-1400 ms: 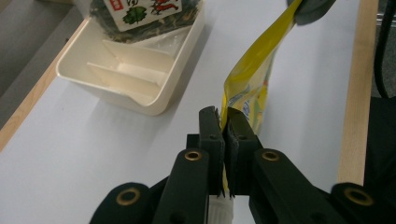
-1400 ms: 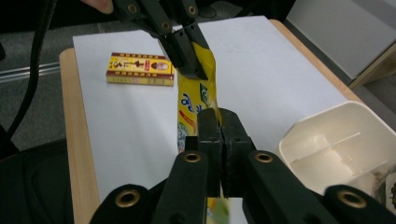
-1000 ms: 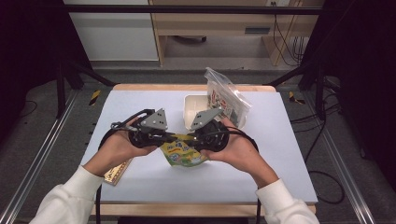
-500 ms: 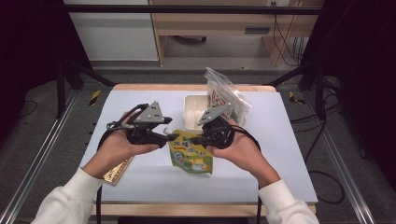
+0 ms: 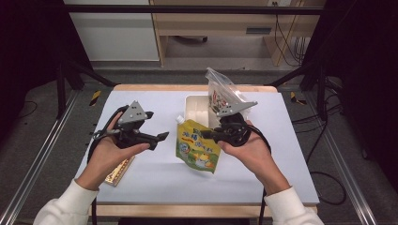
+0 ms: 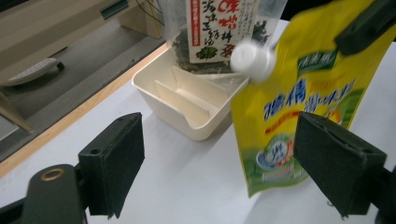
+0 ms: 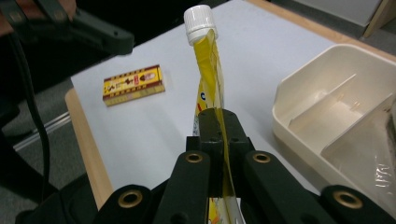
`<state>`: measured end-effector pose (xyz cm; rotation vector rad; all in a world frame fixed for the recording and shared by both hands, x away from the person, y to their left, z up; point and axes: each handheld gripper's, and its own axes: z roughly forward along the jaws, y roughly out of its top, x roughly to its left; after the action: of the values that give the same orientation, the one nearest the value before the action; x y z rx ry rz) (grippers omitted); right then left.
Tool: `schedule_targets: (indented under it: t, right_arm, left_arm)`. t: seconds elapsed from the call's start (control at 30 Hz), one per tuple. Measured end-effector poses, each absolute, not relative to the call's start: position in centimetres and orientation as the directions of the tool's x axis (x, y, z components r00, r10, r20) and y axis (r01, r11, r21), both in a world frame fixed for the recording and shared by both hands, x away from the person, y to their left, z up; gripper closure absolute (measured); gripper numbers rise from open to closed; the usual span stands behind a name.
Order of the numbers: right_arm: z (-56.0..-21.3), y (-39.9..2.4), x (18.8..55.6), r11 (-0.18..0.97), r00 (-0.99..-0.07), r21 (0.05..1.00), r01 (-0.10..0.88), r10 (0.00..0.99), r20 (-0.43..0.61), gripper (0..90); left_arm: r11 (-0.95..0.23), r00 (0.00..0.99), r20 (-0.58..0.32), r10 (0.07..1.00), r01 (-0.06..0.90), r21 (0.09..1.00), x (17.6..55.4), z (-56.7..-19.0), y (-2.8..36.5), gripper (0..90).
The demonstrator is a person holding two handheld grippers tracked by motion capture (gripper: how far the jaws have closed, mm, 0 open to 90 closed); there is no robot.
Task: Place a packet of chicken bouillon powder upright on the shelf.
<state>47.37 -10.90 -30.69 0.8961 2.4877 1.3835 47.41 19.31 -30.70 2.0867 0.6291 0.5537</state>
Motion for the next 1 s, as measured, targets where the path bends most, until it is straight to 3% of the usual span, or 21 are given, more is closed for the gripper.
schedule_targets:
  t: [0.4,1.0]
  right_arm:
    - [-28.5,-12.0,47.4,0.197,-0.725,0.877,0.439,0.654,0.216,90.0]
    - [-27.2,-11.7,49.1,-0.028,-0.593,0.909,0.417,0.749,0.295,90.0]
  left_arm:
    - [-0.425,0.715,0.069,0.696,0.332,0.842,46.6,-35.2,22.2,11.7]
    - [-0.373,0.657,0.036,0.753,0.381,0.846,43.0,-42.1,23.8,11.7]
